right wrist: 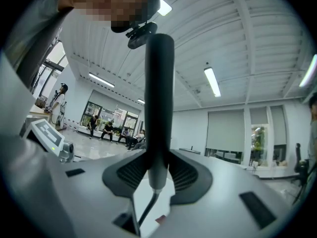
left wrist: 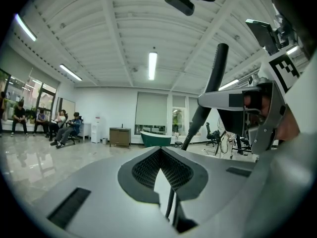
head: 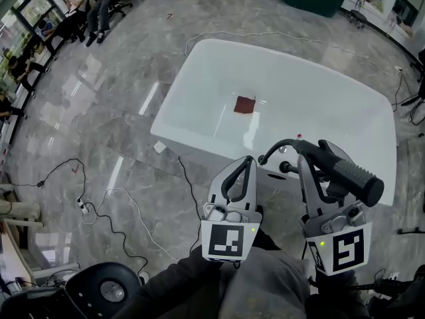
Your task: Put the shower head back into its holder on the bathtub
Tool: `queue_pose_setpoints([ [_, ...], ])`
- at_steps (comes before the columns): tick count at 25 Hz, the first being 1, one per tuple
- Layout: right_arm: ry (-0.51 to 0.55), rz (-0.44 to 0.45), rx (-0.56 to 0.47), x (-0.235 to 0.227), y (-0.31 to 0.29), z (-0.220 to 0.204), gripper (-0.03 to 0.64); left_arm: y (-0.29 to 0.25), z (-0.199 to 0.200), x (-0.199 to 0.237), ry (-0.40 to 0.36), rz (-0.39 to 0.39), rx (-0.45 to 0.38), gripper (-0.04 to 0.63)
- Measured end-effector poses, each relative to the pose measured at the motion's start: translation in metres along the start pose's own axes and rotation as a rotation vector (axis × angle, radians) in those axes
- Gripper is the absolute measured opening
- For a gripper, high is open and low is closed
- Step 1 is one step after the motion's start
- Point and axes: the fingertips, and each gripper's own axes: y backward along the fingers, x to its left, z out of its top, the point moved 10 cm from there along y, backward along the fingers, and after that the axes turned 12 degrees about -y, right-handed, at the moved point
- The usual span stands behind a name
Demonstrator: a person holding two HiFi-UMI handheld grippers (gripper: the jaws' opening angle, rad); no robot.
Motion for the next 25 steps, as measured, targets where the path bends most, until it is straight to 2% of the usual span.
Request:
queue_pose_setpoints([
  [16,-0.095,0.055,0.075,-0.054,-0.023,-0.051,0.143,-0.043,-0.009,-0.011,-0.053,0.058,0.092,0.003],
  [25,-0.120,0.082,0.127,-0.061,-0.040,-0.076,0.143,-0.059,-0.020,-0.007,-0.061,0.056,0.127,0.003],
])
